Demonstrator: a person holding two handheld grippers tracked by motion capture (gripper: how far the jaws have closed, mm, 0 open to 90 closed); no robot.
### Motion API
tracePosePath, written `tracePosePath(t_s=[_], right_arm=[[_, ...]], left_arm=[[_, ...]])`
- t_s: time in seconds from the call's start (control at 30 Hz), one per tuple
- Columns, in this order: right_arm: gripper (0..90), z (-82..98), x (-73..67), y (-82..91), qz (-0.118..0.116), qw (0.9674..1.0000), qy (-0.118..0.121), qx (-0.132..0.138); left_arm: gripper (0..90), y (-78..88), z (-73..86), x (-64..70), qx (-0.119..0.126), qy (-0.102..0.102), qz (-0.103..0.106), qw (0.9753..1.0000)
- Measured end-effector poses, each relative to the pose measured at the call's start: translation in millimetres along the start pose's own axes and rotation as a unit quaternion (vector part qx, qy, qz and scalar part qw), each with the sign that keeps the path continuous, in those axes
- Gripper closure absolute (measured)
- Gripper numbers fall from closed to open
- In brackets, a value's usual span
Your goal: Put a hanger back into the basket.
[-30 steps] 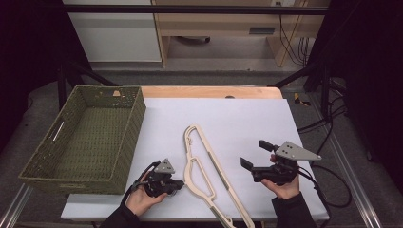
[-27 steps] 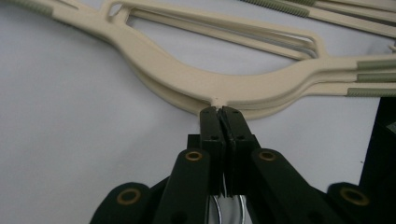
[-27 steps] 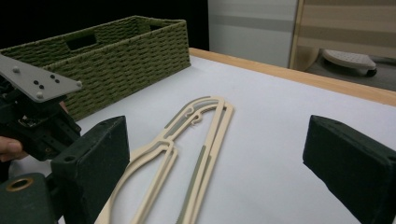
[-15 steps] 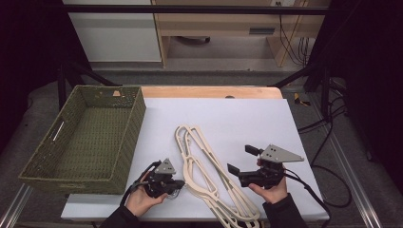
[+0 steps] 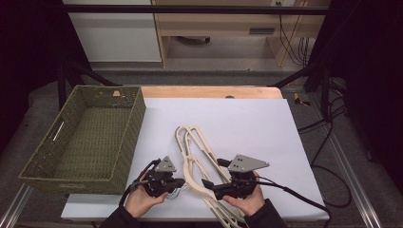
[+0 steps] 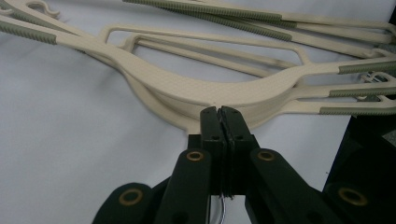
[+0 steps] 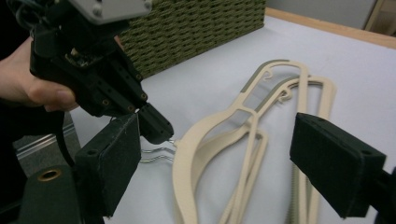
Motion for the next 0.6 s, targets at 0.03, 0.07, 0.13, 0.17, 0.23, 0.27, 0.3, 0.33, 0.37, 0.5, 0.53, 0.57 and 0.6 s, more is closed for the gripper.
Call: tracePosePath(t_s=[0.03, 0.07, 0.13, 0.17, 0.23, 0.27, 0.3, 0.33, 0.37, 0.5, 0.53, 0.57, 0.6], right_arm=[[17.8, 1.3, -2.0, -3.3, 0.000, 1.0000, 0.003, -0.006], [19.0, 2.6, -4.2, -6.8, -0.003, 0.9999, 0.003, -0.012], [20.4, 6.4, -7.5, -13.3, -0.011, 0.9997, 0.001, -0.022], [20.7, 8.9, -8.0, -16.4, -0.008, 0.9995, 0.004, -0.032], [22.0, 13.8, -9.5, -22.8, -0.003, 0.9987, 0.007, -0.050], [22.7, 16.3, -9.8, -25.7, -0.001, 0.9982, 0.011, -0.058], [23.5, 18.7, -9.9, -28.2, 0.001, 0.9978, 0.013, -0.066], [24.9, 21.4, -9.9, -30.9, 0.001, 0.9974, 0.011, -0.071], [26.1, 22.9, -9.7, -32.3, 0.001, 0.9972, 0.010, -0.074], [33.4, 30.9, -11.3, -38.6, -0.006, 0.9956, 0.007, -0.093], [35.4, 32.9, -12.0, -40.2, -0.009, 0.9950, 0.009, -0.099], [36.8, 35.1, -12.7, -41.9, -0.009, 0.9945, 0.007, -0.104], [38.4, 37.1, -13.1, -43.8, -0.011, 0.9940, 0.009, -0.109]], left_arm=[[88.5, 0.4, -1.1, 1.1, 0.003, 0.001, -0.001, 1.0000], [88.6, 1.4, -1.8, 1.7, 0.002, 0.000, -0.003, 1.0000], [88.5, 3.4, -3.9, 3.3, 0.002, 0.000, -0.005, 1.0000], [88.5, 4.5, -5.0, 3.6, 0.003, -0.003, -0.007, 1.0000], [88.6, 6.0, -7.4, 4.7, 0.008, -0.003, -0.007, 0.9999], [88.6, 6.7, -8.0, 4.8, 0.007, -0.003, -0.008, 0.9999], [88.6, 6.8, -8.5, 5.1, 0.007, -0.004, -0.009, 0.9999], [88.6, 7.0, -8.7, 5.2, 0.006, -0.004, -0.010, 0.9999], [88.6, 7.5, -9.0, 5.2, 0.005, -0.003, -0.011, 0.9999], [88.6, 9.1, -11.1, 5.6, 0.007, 0.002, -0.015, 0.9999], [88.6, 9.7, -11.5, 6.0, 0.007, 0.002, -0.015, 0.9999], [88.5, 10.1, -11.7, 6.1, 0.005, 0.002, -0.016, 0.9999], [88.6, 10.4, -11.8, 6.3, 0.005, 0.001, -0.016, 0.9999]])
Point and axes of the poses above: each handheld gripper's, and its own axes: y roughly backward along the jaws, z roughly out of its underside, x roughly to its right, the point moved 7 cm from there along -y, roughly forward along the jaws, and after that the axes turned 9 degrees about -z, right-handed, at the moved point
